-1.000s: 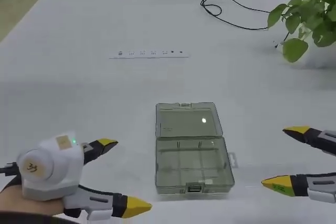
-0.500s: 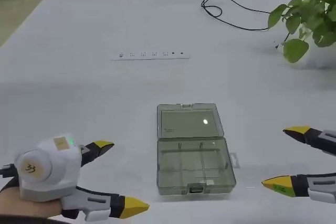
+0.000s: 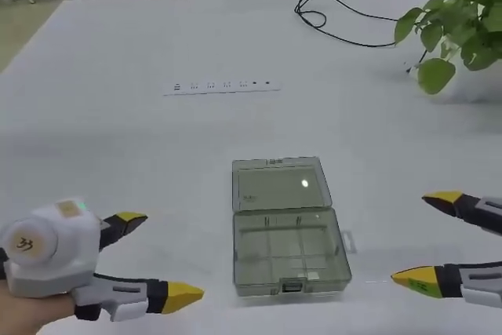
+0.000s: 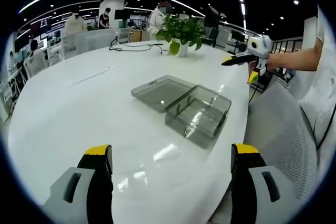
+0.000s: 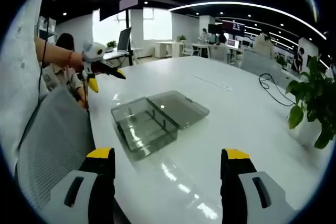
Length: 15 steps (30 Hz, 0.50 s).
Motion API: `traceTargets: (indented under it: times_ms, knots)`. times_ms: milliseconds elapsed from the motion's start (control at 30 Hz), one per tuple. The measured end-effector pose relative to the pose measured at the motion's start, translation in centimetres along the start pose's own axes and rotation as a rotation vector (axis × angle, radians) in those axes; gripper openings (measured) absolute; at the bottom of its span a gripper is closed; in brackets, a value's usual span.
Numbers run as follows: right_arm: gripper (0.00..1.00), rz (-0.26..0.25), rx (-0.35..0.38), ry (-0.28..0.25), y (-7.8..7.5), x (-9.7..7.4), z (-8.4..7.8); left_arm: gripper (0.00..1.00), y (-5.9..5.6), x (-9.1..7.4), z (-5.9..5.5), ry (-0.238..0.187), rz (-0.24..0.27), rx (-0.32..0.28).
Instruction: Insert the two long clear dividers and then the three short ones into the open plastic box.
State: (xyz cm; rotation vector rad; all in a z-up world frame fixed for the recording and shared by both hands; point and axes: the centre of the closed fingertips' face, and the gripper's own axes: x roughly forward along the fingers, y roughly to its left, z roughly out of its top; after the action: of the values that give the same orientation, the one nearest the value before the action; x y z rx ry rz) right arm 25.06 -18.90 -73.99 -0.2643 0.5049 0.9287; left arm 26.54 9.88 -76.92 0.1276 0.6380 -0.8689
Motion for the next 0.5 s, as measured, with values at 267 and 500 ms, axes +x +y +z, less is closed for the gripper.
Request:
traceTargets:
  times_ms: [267, 500]
  knots:
    - [0.83, -0.002, 0.004, -0.003, 0.0, 0.0, 0.0, 0.85, 2.0, -0.4, -1.3, 0.072, 0.069, -0.079]
    - [0.83, -0.003, 0.009, -0.008, 0.0, 0.0, 0.0, 0.76, 3.1, -0.3, -2.6, 0.136, 0.113, -0.122]
